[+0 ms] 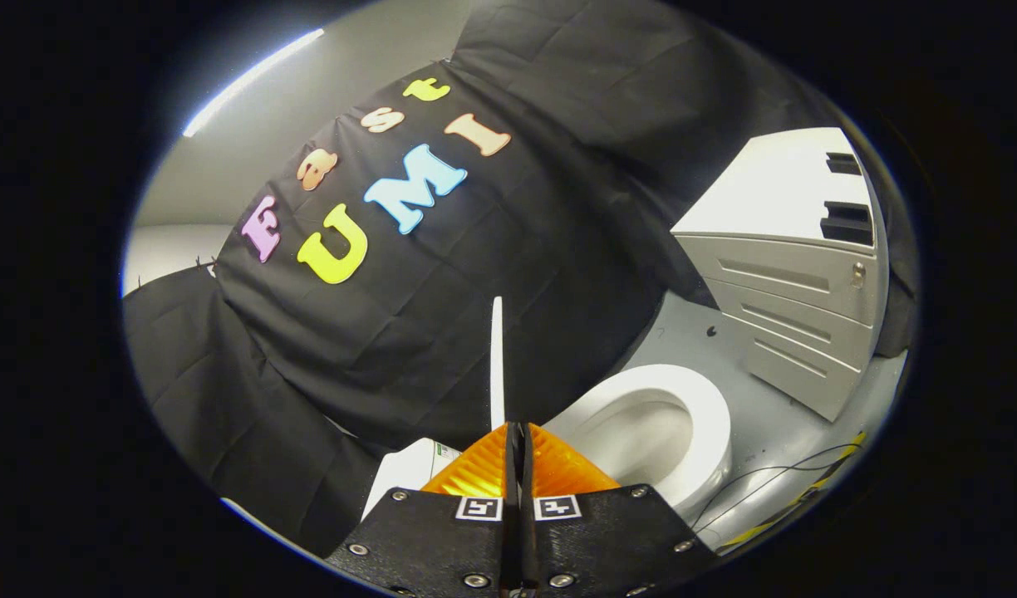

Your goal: Open the toilet lid.

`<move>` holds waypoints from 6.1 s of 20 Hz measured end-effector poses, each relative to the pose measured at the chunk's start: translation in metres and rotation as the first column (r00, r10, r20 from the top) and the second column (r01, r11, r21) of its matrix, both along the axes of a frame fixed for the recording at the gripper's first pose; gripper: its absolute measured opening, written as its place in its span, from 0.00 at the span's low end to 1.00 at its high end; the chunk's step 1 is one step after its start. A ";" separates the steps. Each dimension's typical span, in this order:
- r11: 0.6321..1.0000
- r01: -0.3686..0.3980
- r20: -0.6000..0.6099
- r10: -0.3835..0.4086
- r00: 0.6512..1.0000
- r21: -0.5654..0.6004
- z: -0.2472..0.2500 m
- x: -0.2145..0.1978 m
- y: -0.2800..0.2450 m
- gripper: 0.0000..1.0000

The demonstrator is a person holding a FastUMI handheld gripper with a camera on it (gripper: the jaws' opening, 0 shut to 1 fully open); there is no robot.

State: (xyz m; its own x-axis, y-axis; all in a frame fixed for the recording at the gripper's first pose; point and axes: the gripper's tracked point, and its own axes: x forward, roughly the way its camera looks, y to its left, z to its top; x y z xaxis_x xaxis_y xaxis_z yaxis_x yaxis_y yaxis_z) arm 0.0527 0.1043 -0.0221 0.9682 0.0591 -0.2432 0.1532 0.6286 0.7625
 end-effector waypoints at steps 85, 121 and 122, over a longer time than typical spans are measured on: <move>0.705 -0.059 0.295 0.369 0.882 -0.706 0.166 -0.030 0.210 0.95; 0.668 0.115 0.232 0.089 0.969 -0.735 0.039 -0.056 -0.098 0.95; 0.665 0.114 0.227 0.086 0.970 -0.738 0.036 -0.058 -0.098 0.95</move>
